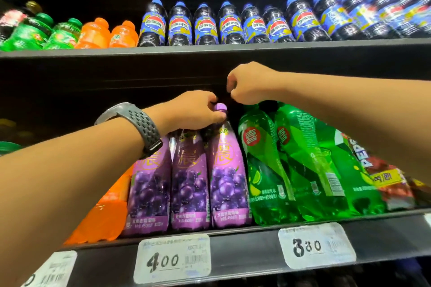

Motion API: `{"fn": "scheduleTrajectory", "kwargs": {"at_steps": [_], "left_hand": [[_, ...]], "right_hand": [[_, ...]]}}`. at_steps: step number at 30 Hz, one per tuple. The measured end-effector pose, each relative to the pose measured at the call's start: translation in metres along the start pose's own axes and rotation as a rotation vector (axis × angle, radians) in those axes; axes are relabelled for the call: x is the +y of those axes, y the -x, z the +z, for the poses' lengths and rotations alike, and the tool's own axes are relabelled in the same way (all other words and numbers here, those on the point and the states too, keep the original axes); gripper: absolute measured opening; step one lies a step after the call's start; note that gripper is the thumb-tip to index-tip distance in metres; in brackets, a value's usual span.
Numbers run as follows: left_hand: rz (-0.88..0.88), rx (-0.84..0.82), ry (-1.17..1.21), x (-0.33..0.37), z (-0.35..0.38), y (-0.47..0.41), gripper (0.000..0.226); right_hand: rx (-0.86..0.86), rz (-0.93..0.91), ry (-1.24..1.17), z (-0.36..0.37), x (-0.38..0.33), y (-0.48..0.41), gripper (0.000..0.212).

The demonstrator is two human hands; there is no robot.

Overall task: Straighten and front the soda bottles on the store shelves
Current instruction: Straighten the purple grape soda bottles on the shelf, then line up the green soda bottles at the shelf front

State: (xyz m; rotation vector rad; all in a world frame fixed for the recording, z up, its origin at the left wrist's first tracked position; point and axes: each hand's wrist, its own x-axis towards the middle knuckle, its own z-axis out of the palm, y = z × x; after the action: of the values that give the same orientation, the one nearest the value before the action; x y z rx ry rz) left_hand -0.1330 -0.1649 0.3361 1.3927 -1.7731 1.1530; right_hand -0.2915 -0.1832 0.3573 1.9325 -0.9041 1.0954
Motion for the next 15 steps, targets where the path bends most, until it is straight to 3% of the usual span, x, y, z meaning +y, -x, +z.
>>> {"fn": "scheduleTrajectory", "kwargs": {"at_steps": [4, 9, 12, 15], "left_hand": [[-0.004, 0.067, -0.067, 0.004, 0.009, -0.003, 0.037], [-0.032, 0.056, -0.115, 0.011, 0.003, -0.007, 0.042], [-0.031, 0.085, 0.047, 0.020, -0.003, -0.014, 0.052], [-0.038, 0.040, 0.185, 0.038, 0.002, -0.024, 0.072]], "right_hand": [[-0.035, 0.070, 0.071, -0.001, 0.028, 0.006, 0.026], [-0.023, 0.121, 0.079, -0.005, 0.059, 0.020, 0.045], [-0.002, 0.170, 0.097, -0.011, 0.078, 0.033, 0.052], [-0.055, 0.195, 0.128, -0.011, 0.086, 0.048, 0.072]]}}
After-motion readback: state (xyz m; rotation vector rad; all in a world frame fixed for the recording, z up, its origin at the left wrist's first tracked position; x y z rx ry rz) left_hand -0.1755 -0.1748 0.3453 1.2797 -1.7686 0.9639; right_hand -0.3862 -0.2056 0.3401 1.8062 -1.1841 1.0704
